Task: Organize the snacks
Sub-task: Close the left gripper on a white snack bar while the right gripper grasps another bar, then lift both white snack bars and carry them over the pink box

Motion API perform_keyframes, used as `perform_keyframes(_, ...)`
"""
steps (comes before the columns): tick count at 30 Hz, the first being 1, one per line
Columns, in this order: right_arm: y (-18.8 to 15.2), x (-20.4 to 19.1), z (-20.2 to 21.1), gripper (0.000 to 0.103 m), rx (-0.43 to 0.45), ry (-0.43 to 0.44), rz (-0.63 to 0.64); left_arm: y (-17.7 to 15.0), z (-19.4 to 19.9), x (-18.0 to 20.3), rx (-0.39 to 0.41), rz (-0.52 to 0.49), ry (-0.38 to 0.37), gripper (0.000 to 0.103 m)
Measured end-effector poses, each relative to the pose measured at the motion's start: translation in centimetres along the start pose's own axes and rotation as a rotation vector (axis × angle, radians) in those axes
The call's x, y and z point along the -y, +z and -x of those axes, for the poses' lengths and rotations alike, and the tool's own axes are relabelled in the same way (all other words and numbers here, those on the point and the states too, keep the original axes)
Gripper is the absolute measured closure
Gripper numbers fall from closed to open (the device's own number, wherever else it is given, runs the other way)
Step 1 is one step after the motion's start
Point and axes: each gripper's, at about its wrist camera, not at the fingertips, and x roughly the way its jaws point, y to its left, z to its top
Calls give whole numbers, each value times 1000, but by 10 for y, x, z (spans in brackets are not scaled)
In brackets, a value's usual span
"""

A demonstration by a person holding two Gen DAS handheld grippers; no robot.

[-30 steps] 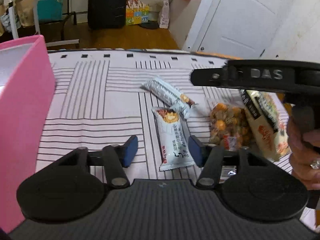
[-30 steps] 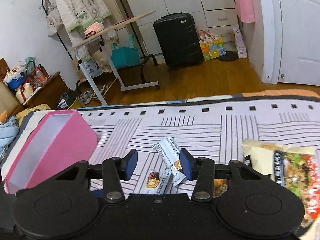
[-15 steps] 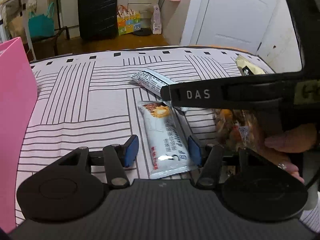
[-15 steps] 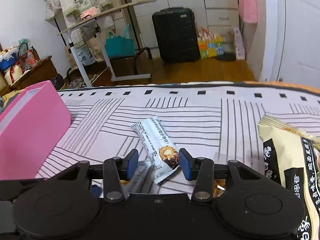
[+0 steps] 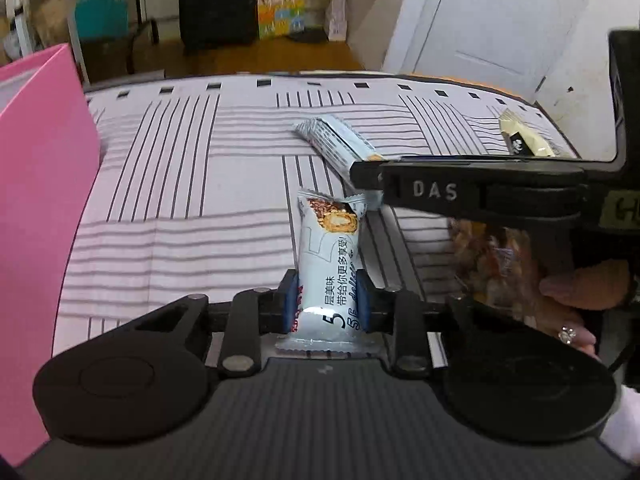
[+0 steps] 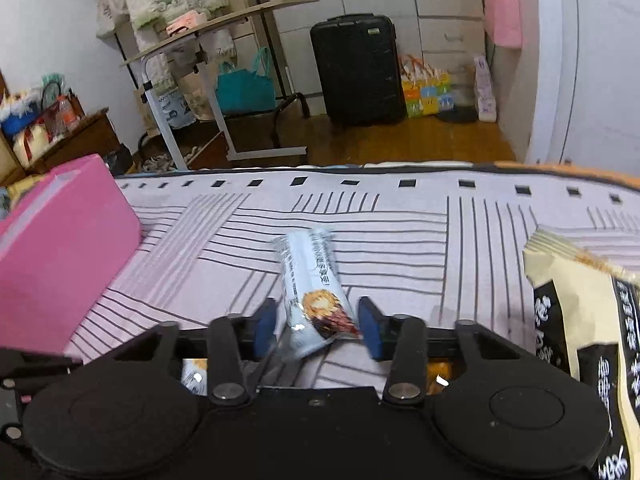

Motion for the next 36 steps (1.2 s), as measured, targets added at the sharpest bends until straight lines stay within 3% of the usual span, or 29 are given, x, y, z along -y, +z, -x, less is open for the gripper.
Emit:
perform_keyframes(1, 1, -2, 1, 77, -13, 4, 4, -1, 3, -2, -8, 9, 10, 76)
perform_keyframes(5, 2, -6, -2, 80, -85, 11, -1, -5, 6, -8, -8, 7, 38, 77)
perform_keyframes(9, -4, -8, -5, 74, -52, -6, 14, -4, 5, -15, -23, 38, 9, 76)
perform_keyframes(14, -5, -10, -5, 51, -5, 31, -1, -5, 0, -19, -24, 55, 7, 74)
perform_keyframes(26, -5, -15, -22, 50, 5, -19, 9, -6, 2, -14, -2, 25, 32, 79)
perform_keyframes(31, -3, -19, -26, 35, 3, -10, 21, -7, 10, -22, -15, 48, 49, 79)
perform_keyframes(34, -4, -23, -29, 36, 10, -37, 38, -7, 15, -26, -17, 53, 68, 79)
perform_keyframes(36, -5, -26, -29, 43, 22, -79, 59, -6, 15, -30, -22, 70, 77, 79)
